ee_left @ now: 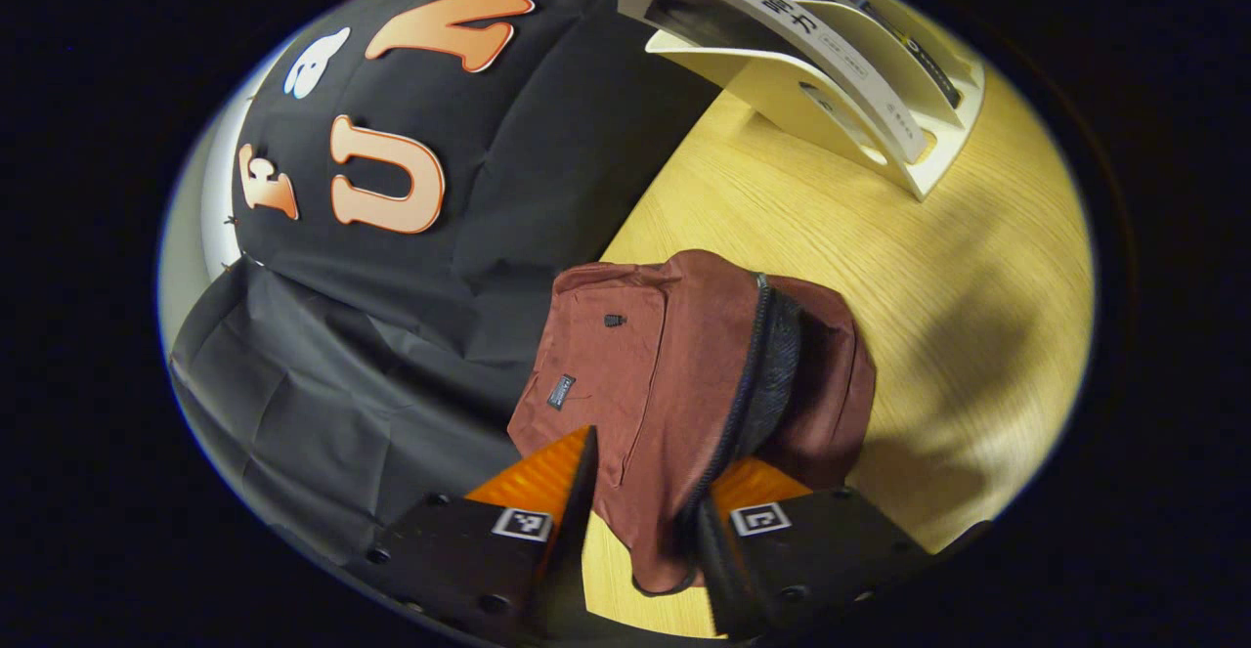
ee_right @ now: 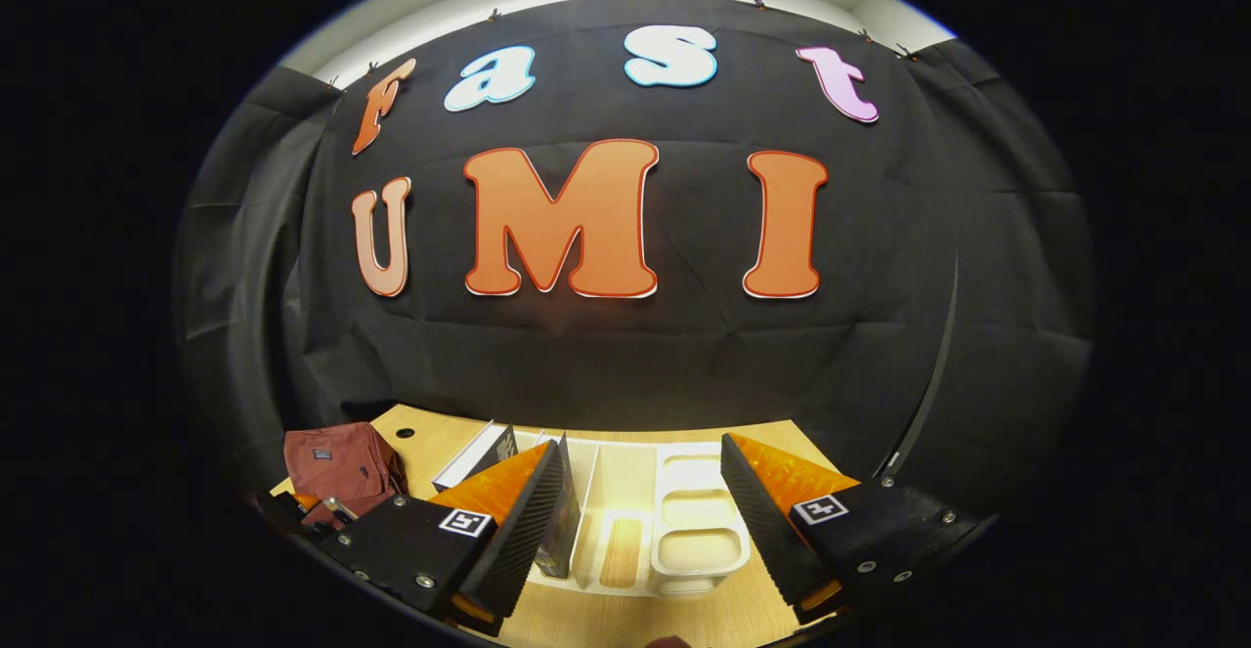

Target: Open the schoolbag, grab two books from the bookshelf and put them into the schoolbag.

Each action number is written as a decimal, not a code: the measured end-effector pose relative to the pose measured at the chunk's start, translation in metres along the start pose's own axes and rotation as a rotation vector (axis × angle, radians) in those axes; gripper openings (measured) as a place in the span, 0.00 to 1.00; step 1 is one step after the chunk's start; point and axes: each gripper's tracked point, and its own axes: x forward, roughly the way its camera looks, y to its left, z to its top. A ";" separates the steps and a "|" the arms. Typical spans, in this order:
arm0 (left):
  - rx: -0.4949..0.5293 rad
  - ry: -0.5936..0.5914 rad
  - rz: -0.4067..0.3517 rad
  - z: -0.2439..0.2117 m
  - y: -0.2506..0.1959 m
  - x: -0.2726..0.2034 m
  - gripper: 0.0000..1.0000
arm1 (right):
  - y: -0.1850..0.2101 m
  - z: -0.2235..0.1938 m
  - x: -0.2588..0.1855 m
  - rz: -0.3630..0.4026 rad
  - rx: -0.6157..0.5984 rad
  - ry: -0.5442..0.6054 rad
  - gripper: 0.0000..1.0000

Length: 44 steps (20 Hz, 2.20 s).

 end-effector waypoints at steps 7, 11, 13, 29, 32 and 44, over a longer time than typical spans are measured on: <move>-0.091 0.047 -0.192 0.019 0.028 -0.001 0.09 | -0.015 -0.004 0.006 -0.006 0.019 0.011 0.96; -0.139 0.088 -0.294 0.034 0.050 0.002 0.07 | -0.012 -0.020 0.010 0.026 0.022 0.070 0.96; -0.134 0.100 -0.341 0.045 0.060 0.005 0.07 | -0.008 -0.028 0.009 0.042 0.022 0.101 0.96; -0.058 -0.051 -0.872 0.091 0.156 0.044 0.07 | 0.133 0.004 0.029 -0.063 0.012 0.289 0.96; -0.043 -0.072 -0.940 0.094 0.167 0.050 0.06 | 0.160 0.013 0.042 -0.054 -0.028 0.364 0.96; -0.044 -0.098 -0.972 0.101 0.173 0.047 0.05 | 0.217 -0.059 0.110 0.122 0.039 0.882 0.97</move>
